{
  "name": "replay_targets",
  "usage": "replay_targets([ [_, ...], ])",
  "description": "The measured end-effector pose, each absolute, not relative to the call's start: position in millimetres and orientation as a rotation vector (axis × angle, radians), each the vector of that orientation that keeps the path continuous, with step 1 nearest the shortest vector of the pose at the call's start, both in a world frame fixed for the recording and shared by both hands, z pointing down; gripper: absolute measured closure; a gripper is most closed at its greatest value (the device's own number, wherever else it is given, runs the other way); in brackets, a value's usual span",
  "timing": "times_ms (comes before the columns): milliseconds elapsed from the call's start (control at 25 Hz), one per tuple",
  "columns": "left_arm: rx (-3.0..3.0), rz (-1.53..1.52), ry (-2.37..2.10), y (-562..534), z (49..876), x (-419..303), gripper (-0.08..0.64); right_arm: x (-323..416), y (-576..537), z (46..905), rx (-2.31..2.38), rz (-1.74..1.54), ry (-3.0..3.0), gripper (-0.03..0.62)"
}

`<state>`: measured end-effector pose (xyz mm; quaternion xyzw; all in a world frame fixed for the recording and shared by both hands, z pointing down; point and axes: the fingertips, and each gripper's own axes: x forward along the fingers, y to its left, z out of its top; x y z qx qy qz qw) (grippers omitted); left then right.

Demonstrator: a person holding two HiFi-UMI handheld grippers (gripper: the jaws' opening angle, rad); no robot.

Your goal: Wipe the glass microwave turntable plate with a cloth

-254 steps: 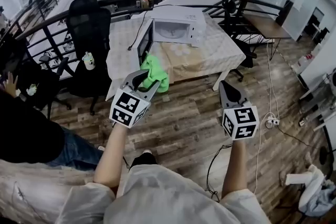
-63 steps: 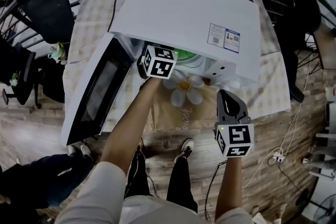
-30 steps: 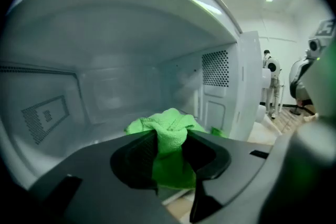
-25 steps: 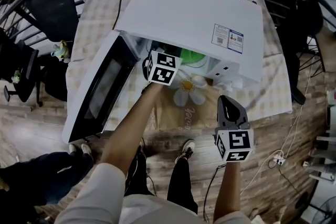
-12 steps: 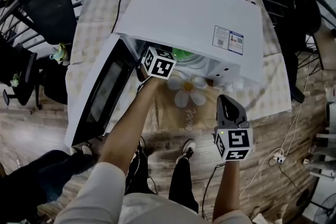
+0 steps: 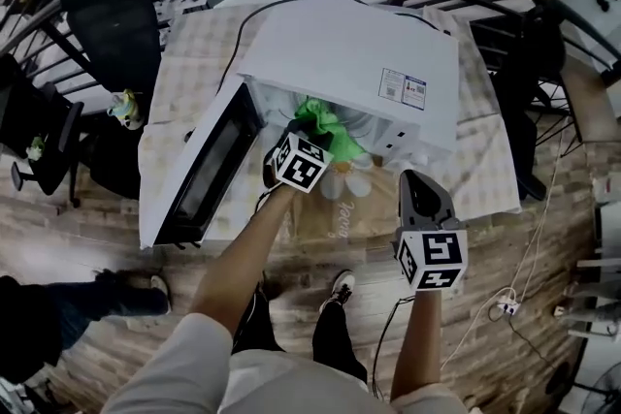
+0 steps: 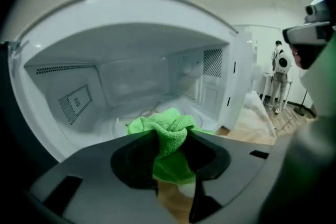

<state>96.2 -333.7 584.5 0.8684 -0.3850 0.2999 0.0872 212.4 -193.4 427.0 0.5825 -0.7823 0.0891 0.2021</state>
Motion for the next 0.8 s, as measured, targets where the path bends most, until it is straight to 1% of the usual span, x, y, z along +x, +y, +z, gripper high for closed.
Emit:
replay_targets([
  [160,2.639,0.71,-1.113,-291.2,531.9,90.8,0.397,218.0,-180.3,381.2,1.655,0.204,-2.188,0.577],
  [320,2.684,0.571,-1.134,-247.7,475.2,66.0,0.397,216.3,-165.9,338.9,1.674,0.145,-2.205,0.577],
  [480,2.724,0.492,-1.186,-217.4,423.6,34.9,0.397,207.4,-158.4,302.7,1.682,0.074,-2.226,0.577],
  [800,2.833,0.385,-1.364,-203.3,318.1,-17.9,0.396,175.4,-157.9,245.4,1.684,-0.08,-2.281,0.577],
])
